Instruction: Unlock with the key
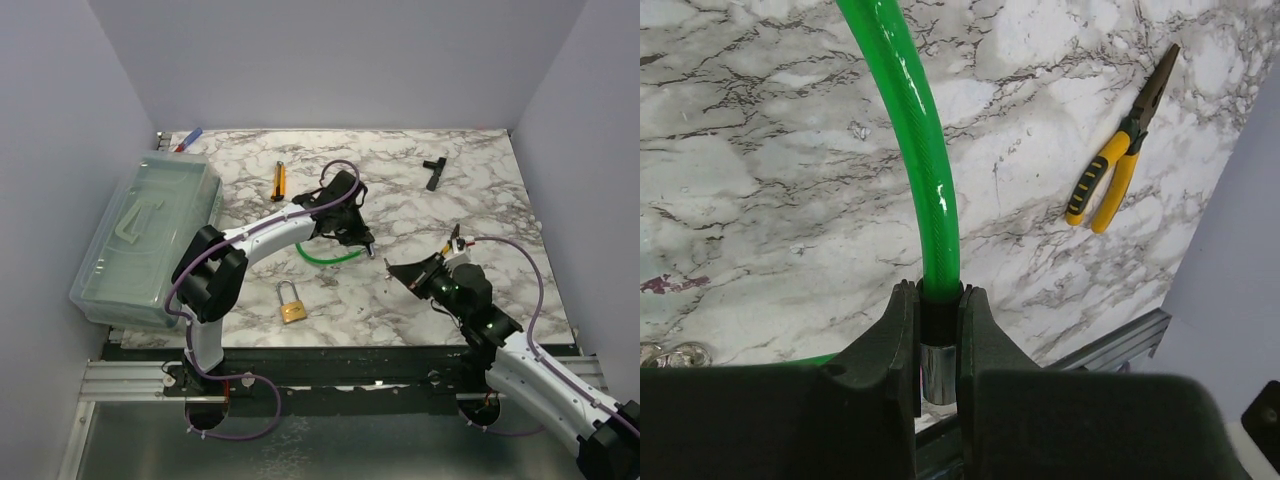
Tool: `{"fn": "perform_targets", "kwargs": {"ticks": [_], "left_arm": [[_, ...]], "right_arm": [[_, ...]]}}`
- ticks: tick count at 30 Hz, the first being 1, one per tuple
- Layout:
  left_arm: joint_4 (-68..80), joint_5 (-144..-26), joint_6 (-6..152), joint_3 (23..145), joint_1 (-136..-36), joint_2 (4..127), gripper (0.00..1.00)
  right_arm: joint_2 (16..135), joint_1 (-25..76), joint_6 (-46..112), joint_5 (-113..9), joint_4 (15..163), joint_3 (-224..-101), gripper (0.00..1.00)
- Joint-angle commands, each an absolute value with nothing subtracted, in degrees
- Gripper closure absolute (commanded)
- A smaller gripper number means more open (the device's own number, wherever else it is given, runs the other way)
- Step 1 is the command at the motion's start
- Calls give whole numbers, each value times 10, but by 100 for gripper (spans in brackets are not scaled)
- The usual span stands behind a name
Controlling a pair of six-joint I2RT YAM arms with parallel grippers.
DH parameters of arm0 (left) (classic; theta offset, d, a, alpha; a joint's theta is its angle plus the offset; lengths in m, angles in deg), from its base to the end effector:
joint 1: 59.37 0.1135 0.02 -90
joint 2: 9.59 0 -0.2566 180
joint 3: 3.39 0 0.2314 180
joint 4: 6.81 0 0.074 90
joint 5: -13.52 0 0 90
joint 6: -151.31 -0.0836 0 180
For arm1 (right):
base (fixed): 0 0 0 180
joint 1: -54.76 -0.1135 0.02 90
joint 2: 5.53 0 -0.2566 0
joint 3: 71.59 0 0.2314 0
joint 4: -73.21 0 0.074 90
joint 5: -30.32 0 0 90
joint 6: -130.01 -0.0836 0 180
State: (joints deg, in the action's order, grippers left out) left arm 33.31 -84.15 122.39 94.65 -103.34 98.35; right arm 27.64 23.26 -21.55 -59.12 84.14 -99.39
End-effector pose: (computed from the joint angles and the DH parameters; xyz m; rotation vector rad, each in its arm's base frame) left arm 0.3001 -0.3050 0.1976 -0.3343 2.6623 -0.8838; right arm 0.1589 0.0983 0.1880 0.5155 1.9482 1.1028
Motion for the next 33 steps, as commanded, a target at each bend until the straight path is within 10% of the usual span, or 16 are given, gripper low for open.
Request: {"fn": "perform_targets", "kwargs": {"ticks": [1,33], "left_arm": [[297,-871,1252,945,-1027,956,100],[245,-900,1288,901,-1013,922,100]], "right_arm": [[295,229,-225,-555,767,-977,100],[377,230,-269,-561,637,-942,100]]}}
